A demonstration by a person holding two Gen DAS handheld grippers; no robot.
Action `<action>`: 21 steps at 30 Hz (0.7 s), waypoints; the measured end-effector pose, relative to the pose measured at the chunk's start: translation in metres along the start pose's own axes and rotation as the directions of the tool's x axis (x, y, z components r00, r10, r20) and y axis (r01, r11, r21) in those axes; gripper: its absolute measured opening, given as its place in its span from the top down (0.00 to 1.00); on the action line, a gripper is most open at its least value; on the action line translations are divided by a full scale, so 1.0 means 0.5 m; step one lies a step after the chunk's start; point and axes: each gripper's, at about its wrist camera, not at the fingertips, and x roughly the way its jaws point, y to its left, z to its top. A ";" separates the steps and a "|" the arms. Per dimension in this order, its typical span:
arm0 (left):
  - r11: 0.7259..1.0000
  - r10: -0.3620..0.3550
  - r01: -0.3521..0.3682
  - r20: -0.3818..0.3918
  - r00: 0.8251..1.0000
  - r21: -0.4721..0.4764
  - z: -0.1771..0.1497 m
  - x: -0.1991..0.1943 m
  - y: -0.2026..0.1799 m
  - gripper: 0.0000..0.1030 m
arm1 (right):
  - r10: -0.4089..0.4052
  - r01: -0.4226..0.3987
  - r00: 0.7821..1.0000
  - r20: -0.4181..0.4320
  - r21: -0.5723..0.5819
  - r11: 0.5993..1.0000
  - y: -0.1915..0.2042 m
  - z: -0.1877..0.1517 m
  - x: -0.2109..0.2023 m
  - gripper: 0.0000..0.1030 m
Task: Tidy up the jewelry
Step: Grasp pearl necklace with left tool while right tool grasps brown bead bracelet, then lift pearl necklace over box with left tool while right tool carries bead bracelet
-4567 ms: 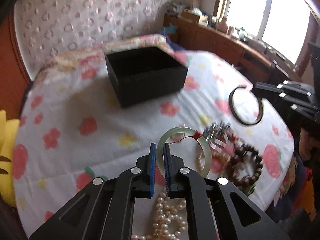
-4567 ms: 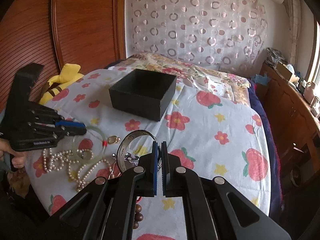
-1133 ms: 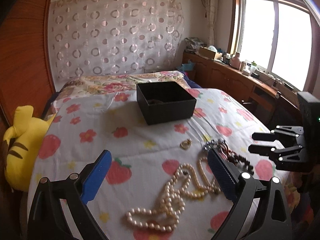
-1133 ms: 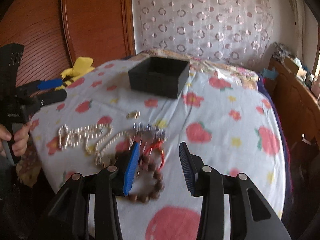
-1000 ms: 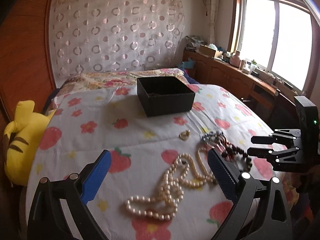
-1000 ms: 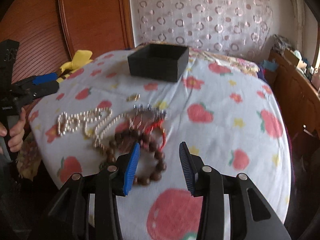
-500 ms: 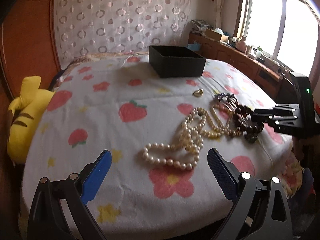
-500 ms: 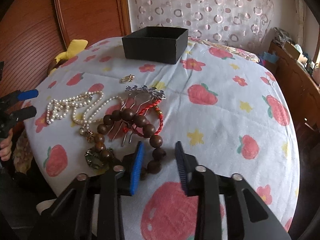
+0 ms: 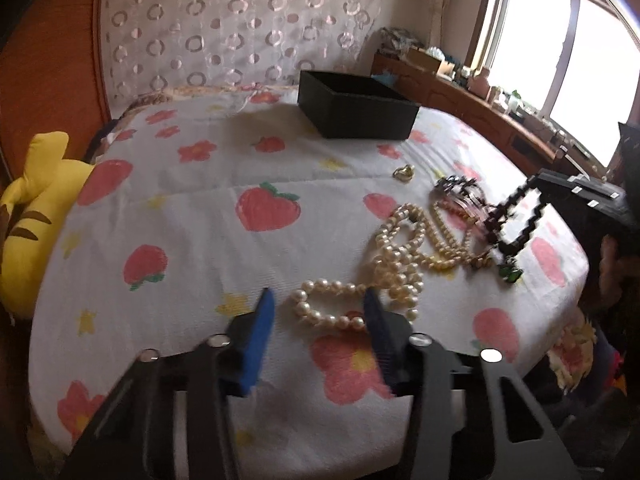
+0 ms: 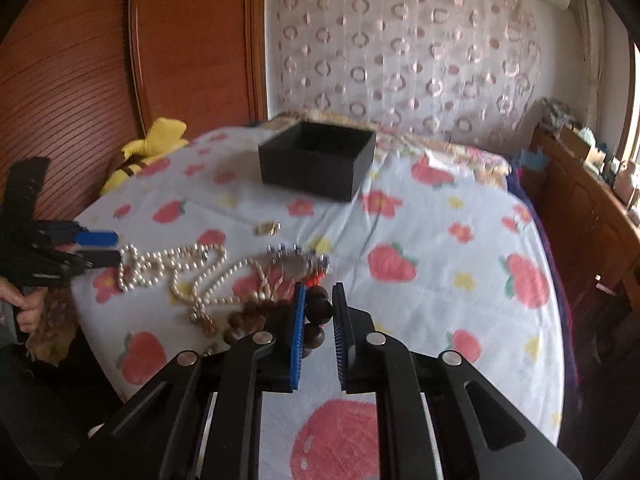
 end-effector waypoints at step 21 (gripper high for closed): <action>0.993 0.032 -0.033 0.007 0.999 0.111 0.035 -0.003 -0.029 0.94 | -0.012 0.012 0.999 0.036 0.005 1.000 -0.008 0.013 -0.022 0.85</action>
